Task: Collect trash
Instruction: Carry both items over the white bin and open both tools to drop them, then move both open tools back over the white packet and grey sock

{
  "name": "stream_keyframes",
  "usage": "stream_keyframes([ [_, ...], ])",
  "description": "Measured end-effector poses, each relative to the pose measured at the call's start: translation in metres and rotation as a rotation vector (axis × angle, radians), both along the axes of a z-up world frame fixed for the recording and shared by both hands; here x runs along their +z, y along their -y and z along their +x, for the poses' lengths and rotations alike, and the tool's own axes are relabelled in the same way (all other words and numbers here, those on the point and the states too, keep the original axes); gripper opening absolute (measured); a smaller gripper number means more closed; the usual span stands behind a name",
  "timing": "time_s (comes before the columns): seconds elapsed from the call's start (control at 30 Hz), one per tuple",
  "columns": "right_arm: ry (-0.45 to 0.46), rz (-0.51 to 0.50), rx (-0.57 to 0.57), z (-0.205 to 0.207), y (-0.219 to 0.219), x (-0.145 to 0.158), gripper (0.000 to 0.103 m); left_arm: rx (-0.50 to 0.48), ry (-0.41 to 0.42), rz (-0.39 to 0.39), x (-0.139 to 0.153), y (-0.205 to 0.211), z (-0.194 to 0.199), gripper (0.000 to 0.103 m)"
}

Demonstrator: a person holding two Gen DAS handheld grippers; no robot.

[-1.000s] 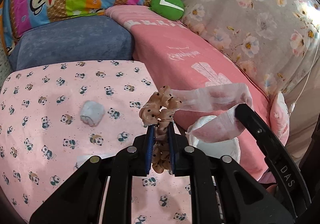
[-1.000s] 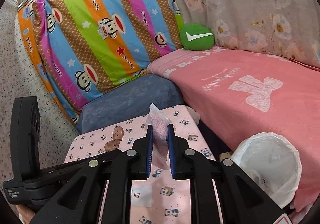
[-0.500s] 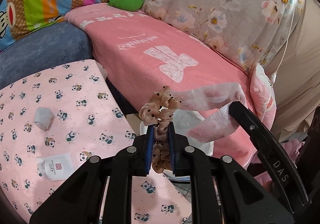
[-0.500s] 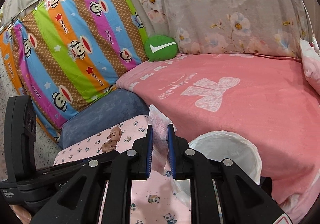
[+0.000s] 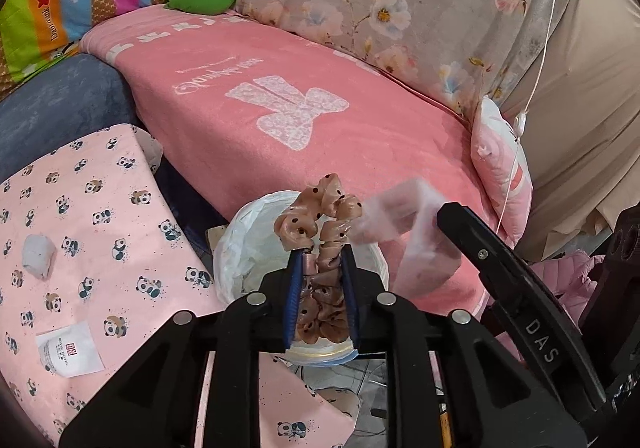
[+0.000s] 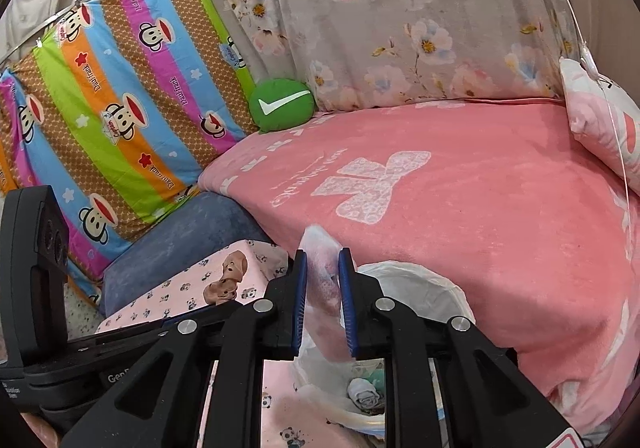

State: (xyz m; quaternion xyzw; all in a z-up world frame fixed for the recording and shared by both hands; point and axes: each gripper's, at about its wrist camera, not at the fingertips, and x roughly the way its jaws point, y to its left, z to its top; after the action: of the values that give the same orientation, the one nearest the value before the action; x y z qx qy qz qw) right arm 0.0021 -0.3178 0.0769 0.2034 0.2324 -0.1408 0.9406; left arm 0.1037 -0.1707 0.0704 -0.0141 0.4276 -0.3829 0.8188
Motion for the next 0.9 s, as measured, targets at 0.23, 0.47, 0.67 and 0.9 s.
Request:
stream_keyframes([
  [0.23, 0.007, 0.008, -0.035, -0.006, 0.006, -0.001, 0.042, 0.048, 0.017, 0.021, -0.004, -0.001, 0.003, 0.056],
  [0.47, -0.004, -0.014, -0.016, 0.0, -0.004, -0.002, 0.043, 0.082, 0.002, 0.029, -0.008, -0.015, 0.011, 0.057],
  [0.67, -0.015, -0.022, 0.009, 0.006, -0.014, -0.003, 0.043, 0.111, -0.003, 0.027, -0.009, -0.029, 0.015, 0.057],
  [0.9, -0.029, -0.03, 0.032, 0.014, -0.029, -0.005, 0.044, 0.147, -0.022, 0.023, -0.016, -0.048, 0.022, 0.057],
])
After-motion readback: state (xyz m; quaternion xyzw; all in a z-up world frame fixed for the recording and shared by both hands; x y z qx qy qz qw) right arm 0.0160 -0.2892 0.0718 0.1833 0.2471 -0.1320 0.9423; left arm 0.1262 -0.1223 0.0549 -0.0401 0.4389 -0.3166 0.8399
